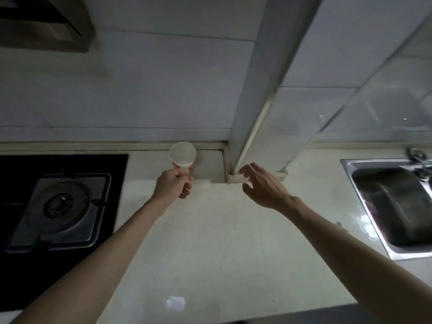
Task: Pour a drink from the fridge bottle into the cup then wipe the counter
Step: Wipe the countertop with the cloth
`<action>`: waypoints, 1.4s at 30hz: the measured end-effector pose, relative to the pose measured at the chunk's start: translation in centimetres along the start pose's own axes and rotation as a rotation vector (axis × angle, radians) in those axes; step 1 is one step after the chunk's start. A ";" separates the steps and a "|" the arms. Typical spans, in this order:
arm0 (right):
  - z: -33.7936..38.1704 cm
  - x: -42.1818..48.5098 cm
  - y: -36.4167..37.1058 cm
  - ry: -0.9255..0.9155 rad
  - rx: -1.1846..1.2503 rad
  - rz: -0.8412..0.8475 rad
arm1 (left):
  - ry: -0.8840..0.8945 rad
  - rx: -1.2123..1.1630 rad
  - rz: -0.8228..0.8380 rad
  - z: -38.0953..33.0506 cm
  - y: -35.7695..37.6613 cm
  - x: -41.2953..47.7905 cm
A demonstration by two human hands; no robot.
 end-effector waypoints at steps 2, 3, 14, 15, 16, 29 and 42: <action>-4.6 -3.7 0.3 0.080 -0.011 0.048 | -0.006 0.099 0.030 0.7 3.2 -1.6; -6.9 -5.5 0.5 0.128 -0.013 0.068 | 0.009 0.175 0.053 1.0 5.0 -2.5; -24.5 -19.3 5.4 0.270 -0.081 0.348 | 0.369 1.043 0.481 5.4 27.3 -14.9; -25.1 -19.9 5.5 0.253 -0.072 0.343 | 0.359 1.047 0.494 5.9 28.9 -15.7; -25.6 -20.4 5.6 0.236 -0.063 0.336 | 0.353 1.044 0.494 6.2 30.4 -16.4; -28.4 -24.4 8.1 0.199 -0.129 0.335 | 0.277 1.081 0.495 8.6 42.9 -23.6; -26.7 -30.5 11.9 0.221 -0.263 0.334 | 0.315 1.130 0.467 13.2 46.0 -27.5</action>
Point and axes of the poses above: each hand's wrist, its own x-axis towards the middle knuckle, its own y-axis out of the palm, z = x × y, the point moved 10 cm from there along x, towards the middle knuckle, and after that the axes turned 1 degree about -z, right-handed, at the moved point
